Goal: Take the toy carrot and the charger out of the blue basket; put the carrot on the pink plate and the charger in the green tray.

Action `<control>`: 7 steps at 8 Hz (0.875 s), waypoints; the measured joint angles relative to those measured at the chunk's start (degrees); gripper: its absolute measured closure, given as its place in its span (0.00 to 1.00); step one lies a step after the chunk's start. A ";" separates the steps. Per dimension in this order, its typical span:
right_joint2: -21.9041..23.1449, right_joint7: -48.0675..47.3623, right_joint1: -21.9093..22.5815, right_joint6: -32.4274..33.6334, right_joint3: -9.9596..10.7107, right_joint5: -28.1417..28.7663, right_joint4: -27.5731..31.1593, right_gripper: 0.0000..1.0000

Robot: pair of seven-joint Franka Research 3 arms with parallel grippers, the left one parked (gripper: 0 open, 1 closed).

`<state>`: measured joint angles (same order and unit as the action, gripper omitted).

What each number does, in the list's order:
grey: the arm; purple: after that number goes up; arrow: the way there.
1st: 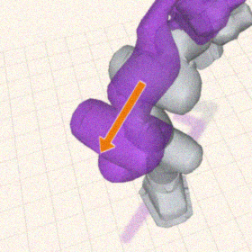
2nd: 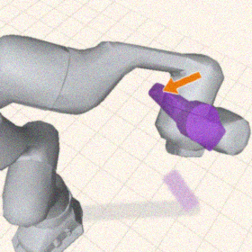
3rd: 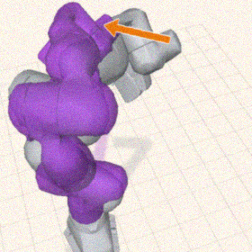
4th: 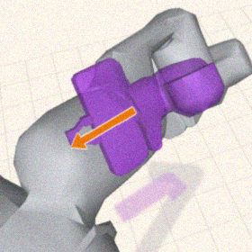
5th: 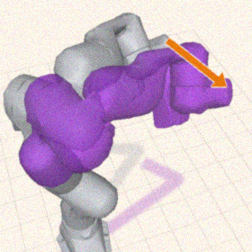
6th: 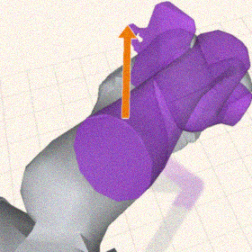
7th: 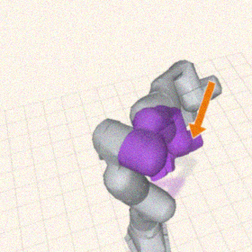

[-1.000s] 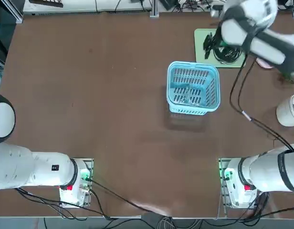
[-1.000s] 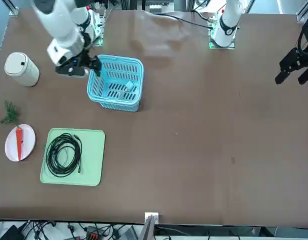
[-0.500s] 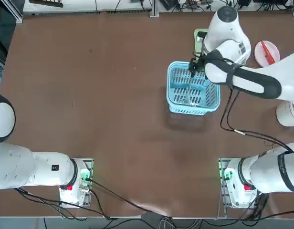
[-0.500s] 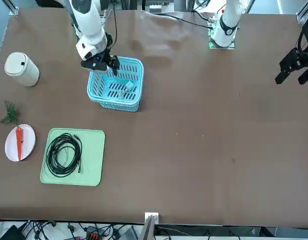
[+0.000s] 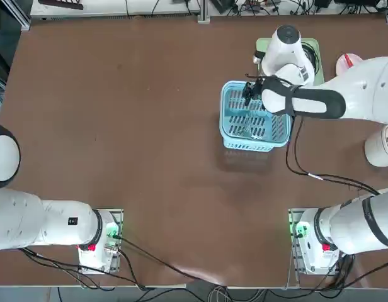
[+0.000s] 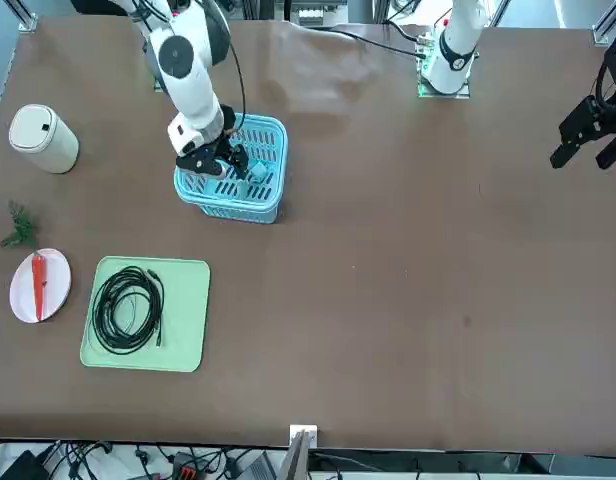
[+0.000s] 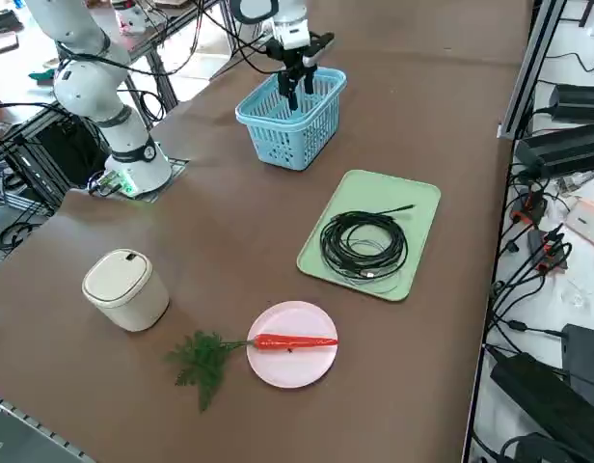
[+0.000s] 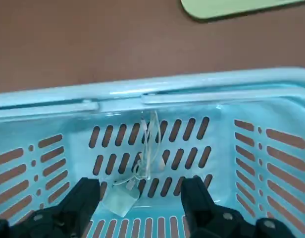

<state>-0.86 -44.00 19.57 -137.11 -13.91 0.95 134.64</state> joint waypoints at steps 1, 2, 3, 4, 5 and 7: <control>-0.93 -0.24 -0.01 -0.09 0.01 0.00 -0.01 0.00; -1.78 -0.32 -0.01 -0.29 0.01 -0.05 0.00 0.00; -2.85 -0.37 -0.01 -1.12 0.02 -0.16 0.03 0.00; -4.49 -0.50 -0.03 -3.47 0.09 -0.23 0.09 0.00; -6.95 -0.56 -0.17 -7.41 0.31 -0.26 0.13 0.00; -11.79 -0.56 -0.83 -12.78 0.58 -0.54 0.09 0.00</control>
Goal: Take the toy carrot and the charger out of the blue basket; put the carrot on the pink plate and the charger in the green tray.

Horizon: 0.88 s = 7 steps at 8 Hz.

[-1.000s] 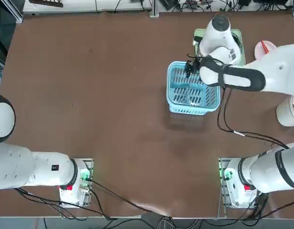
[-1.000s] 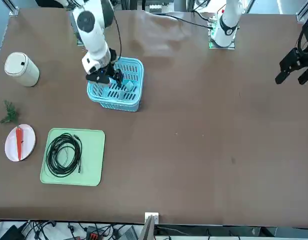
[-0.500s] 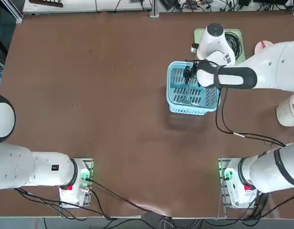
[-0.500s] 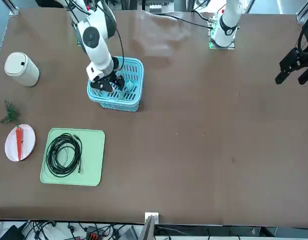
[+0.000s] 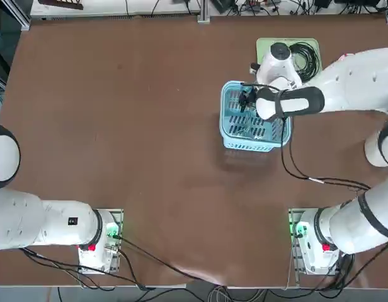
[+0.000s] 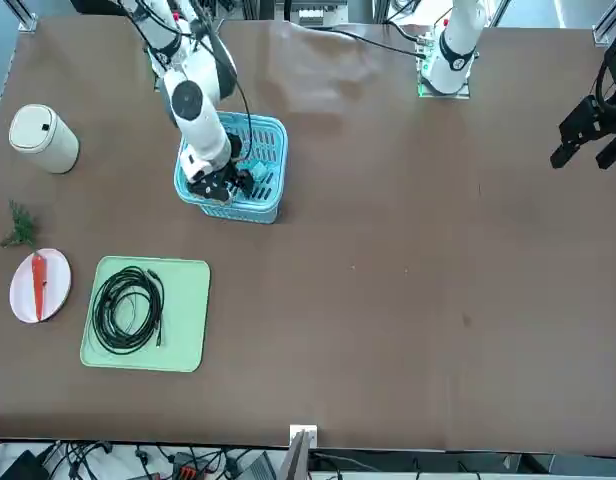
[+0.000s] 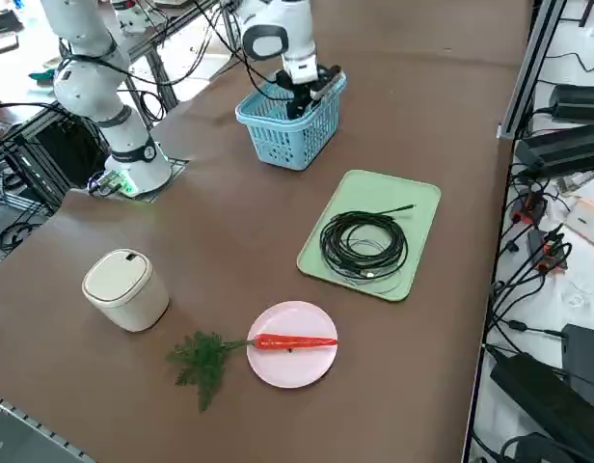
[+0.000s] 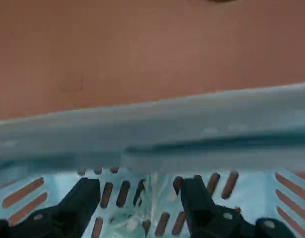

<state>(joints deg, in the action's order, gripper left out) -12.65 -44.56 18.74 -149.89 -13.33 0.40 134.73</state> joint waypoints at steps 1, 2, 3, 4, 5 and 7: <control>-1.07 0.00 -0.18 -0.53 0.15 -0.32 -0.14 0.00; -1.30 0.00 -0.50 -0.54 0.30 -0.61 -0.26 0.00; -1.29 0.00 -0.72 -0.54 0.42 -0.68 -0.31 0.00; -1.32 0.00 -0.87 -0.54 0.46 -0.68 -0.31 0.00; -1.41 0.00 -1.05 -0.65 0.56 -0.68 -0.31 0.01; -1.77 0.00 -1.47 -1.12 0.70 -0.72 -0.31 0.18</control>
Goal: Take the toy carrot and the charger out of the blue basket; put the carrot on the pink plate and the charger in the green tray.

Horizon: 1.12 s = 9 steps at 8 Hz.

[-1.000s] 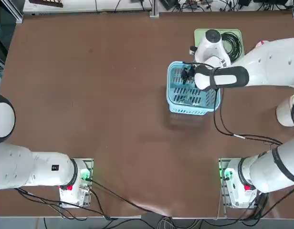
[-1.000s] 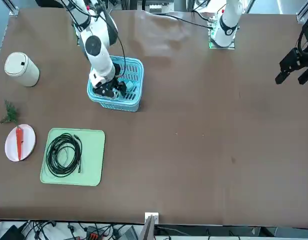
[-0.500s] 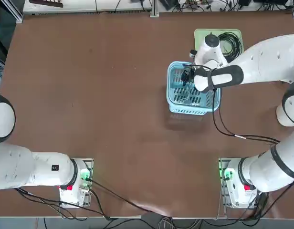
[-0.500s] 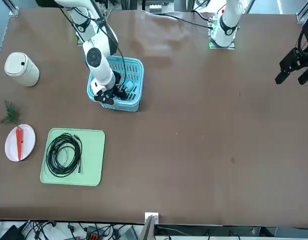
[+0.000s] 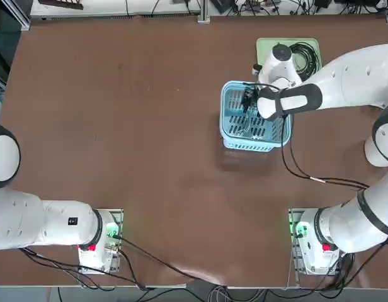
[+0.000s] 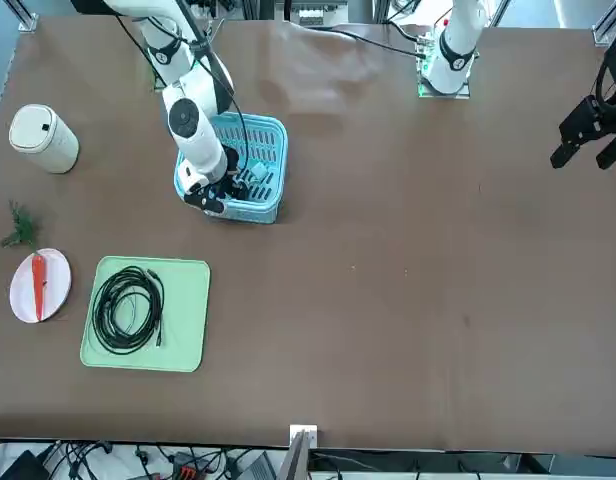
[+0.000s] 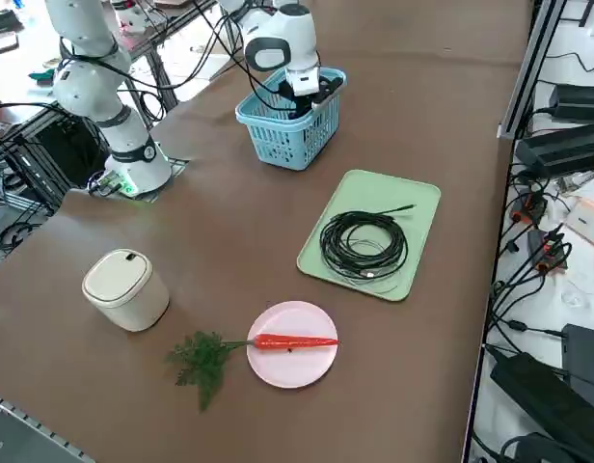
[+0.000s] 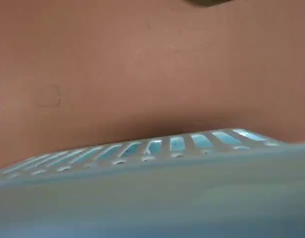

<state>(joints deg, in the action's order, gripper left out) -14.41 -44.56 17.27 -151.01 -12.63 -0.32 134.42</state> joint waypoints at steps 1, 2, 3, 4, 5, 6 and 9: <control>-0.13 0.00 0.00 -0.14 0.00 0.00 0.00 0.38; -0.19 0.00 0.00 -0.20 0.00 -0.01 0.00 0.58; -0.20 0.00 0.00 -0.24 0.00 -0.01 0.00 0.65; -0.20 0.00 0.00 -0.27 0.00 -0.05 -0.02 0.70; -0.20 0.00 0.00 -0.27 0.00 -0.06 -0.12 0.93; -0.16 0.00 0.00 -0.11 0.00 -0.07 -0.35 0.94; 1.60 -0.01 0.03 2.98 -0.01 -0.08 -1.13 0.97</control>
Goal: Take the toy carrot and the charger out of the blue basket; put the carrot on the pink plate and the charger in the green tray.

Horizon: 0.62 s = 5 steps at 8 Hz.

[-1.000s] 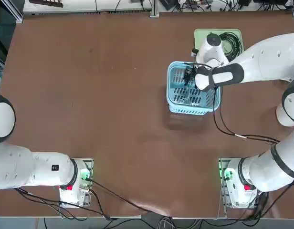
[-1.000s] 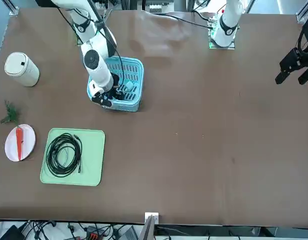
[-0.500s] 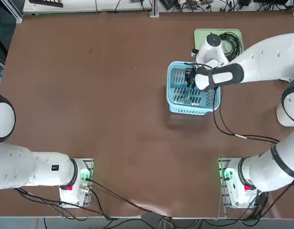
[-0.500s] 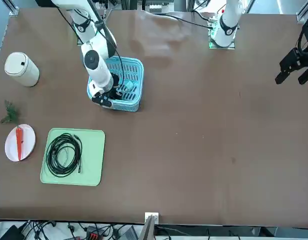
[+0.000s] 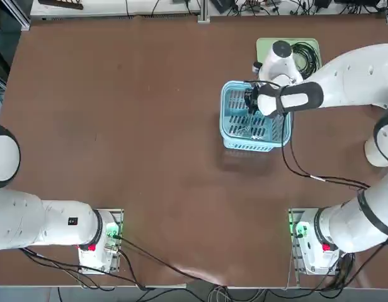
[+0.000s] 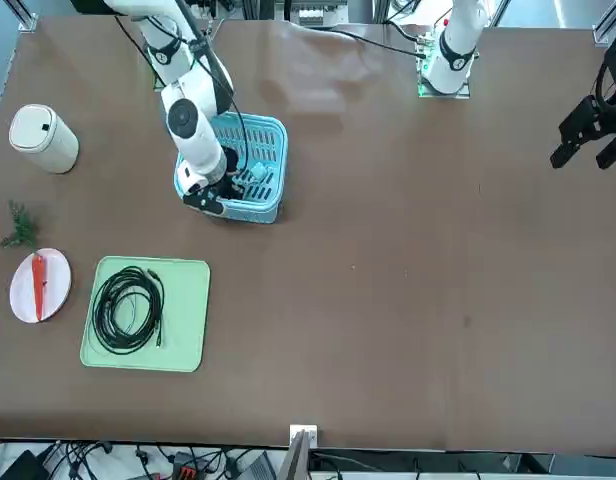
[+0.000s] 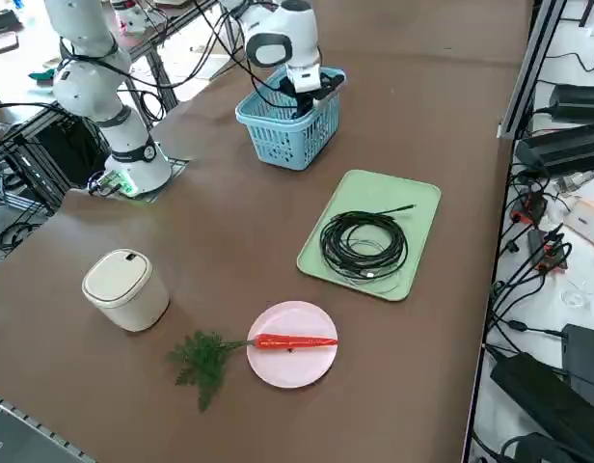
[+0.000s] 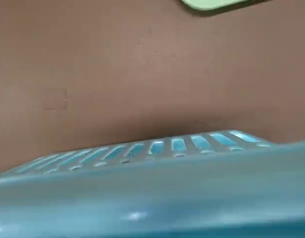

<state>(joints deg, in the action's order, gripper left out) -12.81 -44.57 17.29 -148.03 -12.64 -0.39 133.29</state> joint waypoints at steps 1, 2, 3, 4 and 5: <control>1.38 0.00 0.00 1.55 -0.01 0.00 -0.12 0.97; 3.24 -0.01 0.01 3.64 -0.02 -0.01 -0.29 0.97; 5.56 -0.31 0.08 6.83 -0.09 -0.01 -0.47 0.97; 8.25 -1.23 0.32 10.83 -0.39 -0.01 -0.63 0.97; 11.14 -2.34 1.04 14.69 -0.76 -0.03 -0.69 0.97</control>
<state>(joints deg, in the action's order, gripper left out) -1.67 -46.91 18.33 -133.34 -13.41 -0.43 132.60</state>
